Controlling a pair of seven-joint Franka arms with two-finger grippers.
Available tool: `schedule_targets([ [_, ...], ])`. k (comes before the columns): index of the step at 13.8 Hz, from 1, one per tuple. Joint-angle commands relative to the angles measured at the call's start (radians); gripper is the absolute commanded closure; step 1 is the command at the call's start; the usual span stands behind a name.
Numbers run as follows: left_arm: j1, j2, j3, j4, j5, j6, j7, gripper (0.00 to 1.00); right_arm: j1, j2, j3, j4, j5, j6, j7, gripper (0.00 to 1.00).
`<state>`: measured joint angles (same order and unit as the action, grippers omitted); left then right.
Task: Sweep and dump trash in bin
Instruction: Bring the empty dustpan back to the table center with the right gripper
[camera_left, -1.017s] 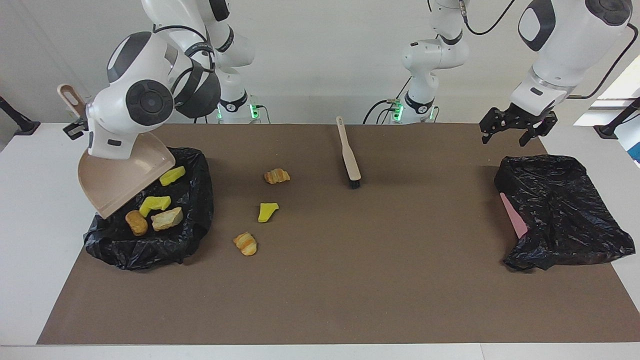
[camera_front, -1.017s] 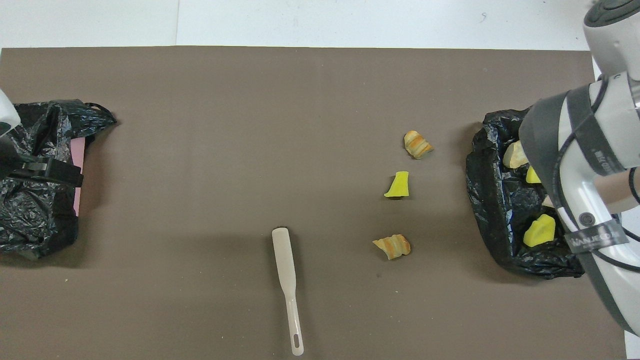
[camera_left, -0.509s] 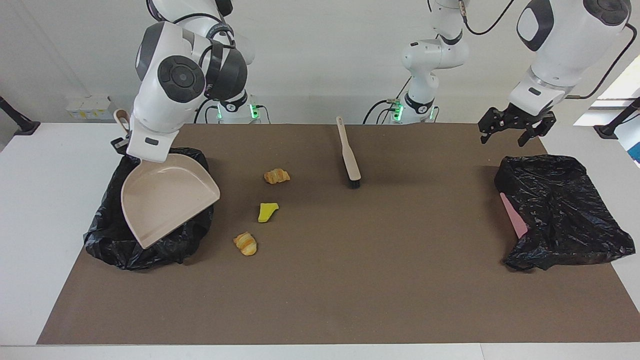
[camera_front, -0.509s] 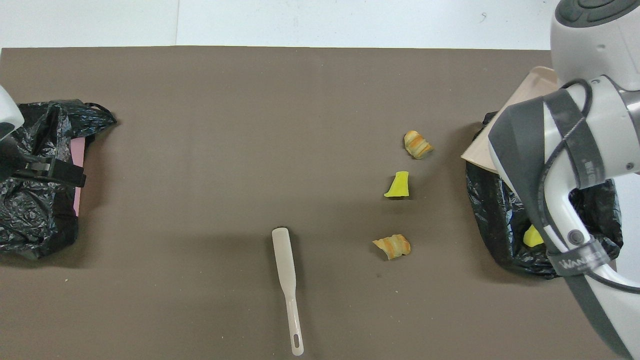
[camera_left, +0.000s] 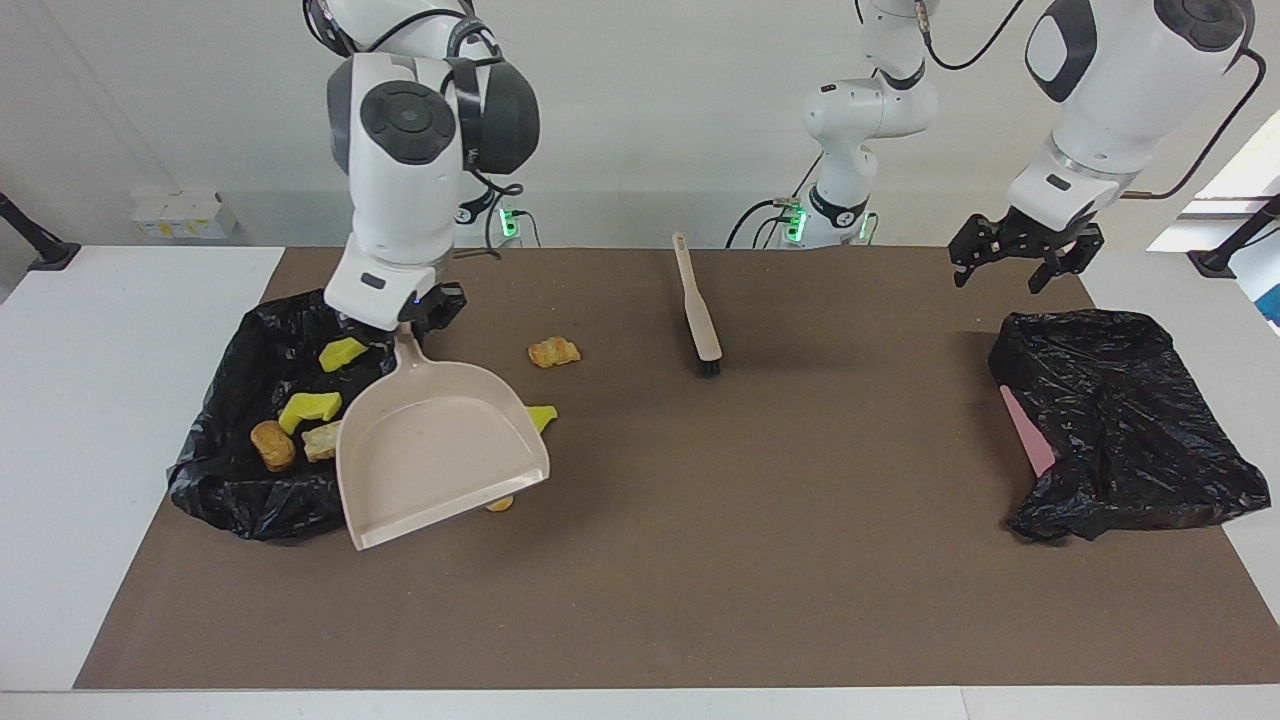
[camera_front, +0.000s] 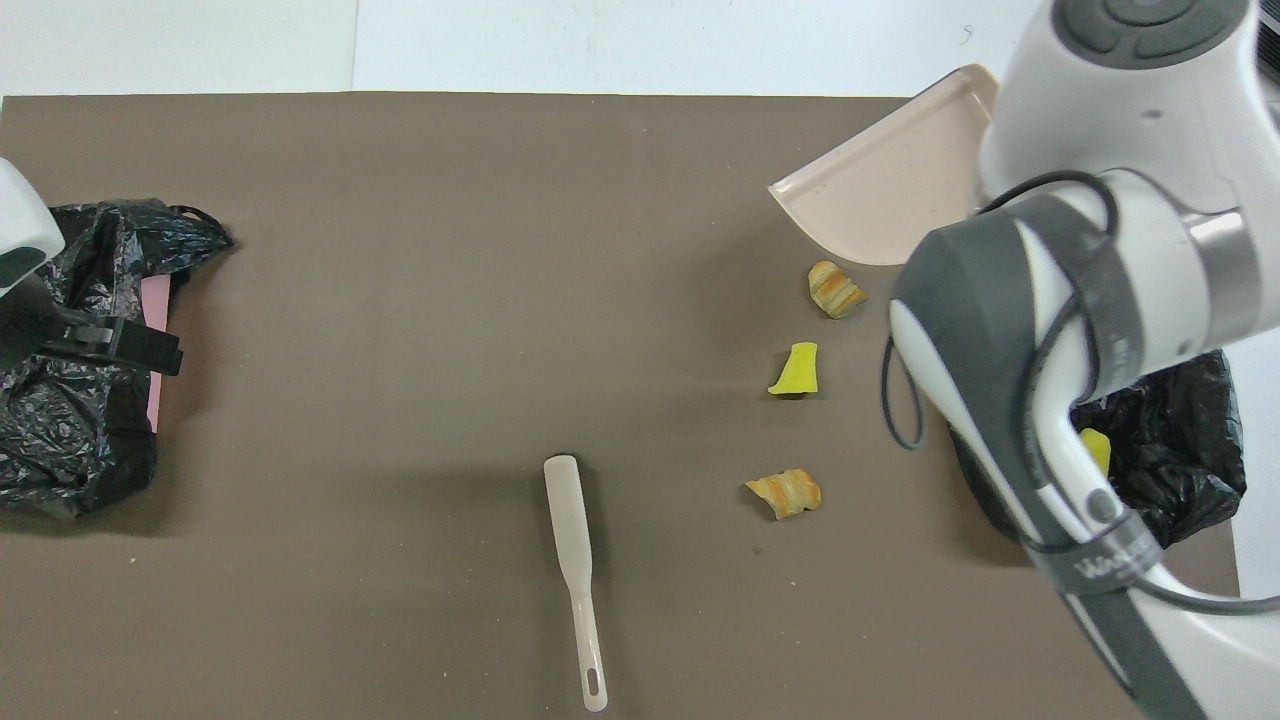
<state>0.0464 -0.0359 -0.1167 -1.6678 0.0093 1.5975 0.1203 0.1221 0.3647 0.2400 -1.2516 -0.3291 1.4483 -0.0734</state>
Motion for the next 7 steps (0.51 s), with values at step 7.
schedule_targets([
  [7,-0.112,-0.019,0.129,-0.009,0.017,0.012,0.007,0.00,0.195,0.157,0.001,0.015,0.166,0.257,0.562,1.00],
])
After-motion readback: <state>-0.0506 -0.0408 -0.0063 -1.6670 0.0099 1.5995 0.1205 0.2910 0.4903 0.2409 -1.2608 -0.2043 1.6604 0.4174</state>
